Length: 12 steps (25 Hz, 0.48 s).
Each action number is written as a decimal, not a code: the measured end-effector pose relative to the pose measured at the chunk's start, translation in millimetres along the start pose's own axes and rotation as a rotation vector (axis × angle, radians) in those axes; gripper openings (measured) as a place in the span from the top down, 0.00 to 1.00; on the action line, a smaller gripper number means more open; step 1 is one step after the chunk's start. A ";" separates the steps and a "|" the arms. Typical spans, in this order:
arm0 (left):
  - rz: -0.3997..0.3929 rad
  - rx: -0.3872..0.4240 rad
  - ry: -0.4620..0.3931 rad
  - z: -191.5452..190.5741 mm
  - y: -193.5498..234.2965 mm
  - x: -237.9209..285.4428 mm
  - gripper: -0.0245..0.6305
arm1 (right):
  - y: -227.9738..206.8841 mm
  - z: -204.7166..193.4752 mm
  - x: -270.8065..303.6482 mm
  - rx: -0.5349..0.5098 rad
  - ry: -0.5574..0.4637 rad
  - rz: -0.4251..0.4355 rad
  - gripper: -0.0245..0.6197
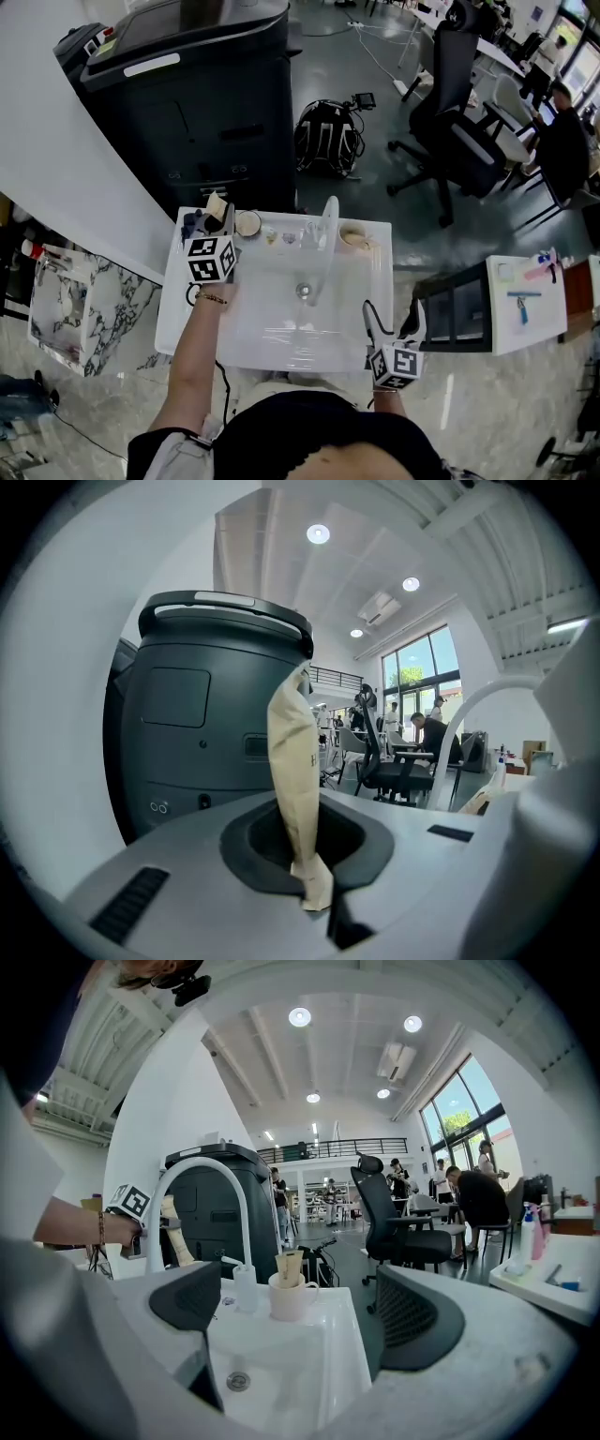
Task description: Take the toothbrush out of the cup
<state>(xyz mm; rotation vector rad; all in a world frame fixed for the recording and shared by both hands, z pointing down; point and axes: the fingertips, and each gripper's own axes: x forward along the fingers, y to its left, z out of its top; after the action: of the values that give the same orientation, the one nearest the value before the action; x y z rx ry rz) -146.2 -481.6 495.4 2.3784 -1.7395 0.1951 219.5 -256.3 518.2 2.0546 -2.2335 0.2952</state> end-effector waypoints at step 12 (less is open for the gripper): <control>-0.096 0.000 -0.033 47.9 -39.7 -98.1 0.96 | 19.0 1.6 -12.0 -0.029 -0.013 0.038 0.17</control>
<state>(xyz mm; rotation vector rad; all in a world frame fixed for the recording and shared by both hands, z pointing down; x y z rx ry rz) -138.4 -389.7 424.7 2.4721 -1.6336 0.1429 201.8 -243.5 512.8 2.0072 -2.2728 0.2523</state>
